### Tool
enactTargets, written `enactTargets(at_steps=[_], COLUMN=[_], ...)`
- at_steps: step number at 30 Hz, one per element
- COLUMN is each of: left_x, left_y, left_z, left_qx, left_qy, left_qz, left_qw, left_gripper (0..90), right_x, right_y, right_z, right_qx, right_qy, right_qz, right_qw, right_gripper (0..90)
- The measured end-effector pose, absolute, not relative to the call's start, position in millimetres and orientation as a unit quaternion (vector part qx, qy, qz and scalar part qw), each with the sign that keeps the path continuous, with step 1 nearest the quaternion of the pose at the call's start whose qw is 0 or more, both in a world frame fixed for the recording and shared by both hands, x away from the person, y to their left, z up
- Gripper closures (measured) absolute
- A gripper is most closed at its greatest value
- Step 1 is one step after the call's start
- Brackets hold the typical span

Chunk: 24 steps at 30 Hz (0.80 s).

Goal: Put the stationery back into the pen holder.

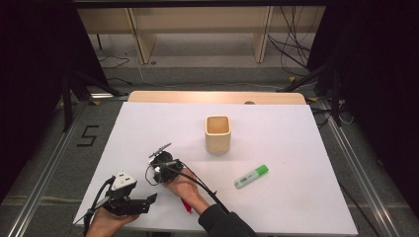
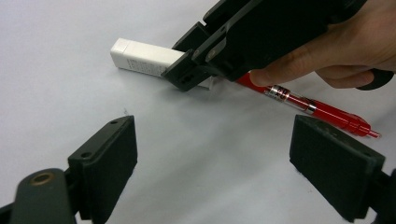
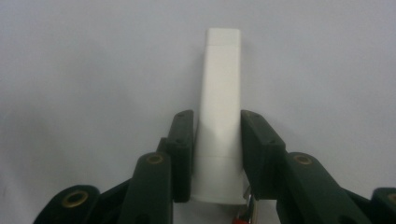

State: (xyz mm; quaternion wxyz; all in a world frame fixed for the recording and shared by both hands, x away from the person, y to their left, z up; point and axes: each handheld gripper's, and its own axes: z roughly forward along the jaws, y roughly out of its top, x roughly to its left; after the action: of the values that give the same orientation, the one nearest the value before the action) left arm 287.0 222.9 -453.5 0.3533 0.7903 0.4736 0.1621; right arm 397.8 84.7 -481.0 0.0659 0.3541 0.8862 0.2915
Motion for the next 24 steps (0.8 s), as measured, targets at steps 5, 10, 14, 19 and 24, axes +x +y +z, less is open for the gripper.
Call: enactTargets(at_steps=[5,10,14,19,24], left_x=[287.1,287.5,287.9,287.9,287.9], left_y=[223.0,223.8,224.2,224.1,223.8], left_z=[-453.7,-453.8,-454.1,-454.2,-454.4], left_qx=[0.79,0.789,0.792,0.79,0.789], left_qy=[0.475,0.476,0.474,0.476,0.477], left_qz=[0.161,0.159,0.158,0.157,0.155], left_qw=[0.354,0.354,0.351,0.353,0.354], left_gripper=[14.7,14.7,14.8,14.8,14.8], right_x=[397.1,399.1,402.4,404.8,405.5], right_y=[85.8,83.9,78.7,71.0,52.5], right_z=[-480.5,-479.1,-474.4,-462.1,-442.5], right_qx=[0.367,0.366,0.365,0.36,0.353], right_qy=[0.881,0.881,0.877,0.868,0.859], right_qz=[0.29,0.296,0.31,0.341,0.371], right_qw=[0.066,0.054,0.042,0.029,0.022], right_gripper=[67.6,67.8,67.9,68.0,68.0])
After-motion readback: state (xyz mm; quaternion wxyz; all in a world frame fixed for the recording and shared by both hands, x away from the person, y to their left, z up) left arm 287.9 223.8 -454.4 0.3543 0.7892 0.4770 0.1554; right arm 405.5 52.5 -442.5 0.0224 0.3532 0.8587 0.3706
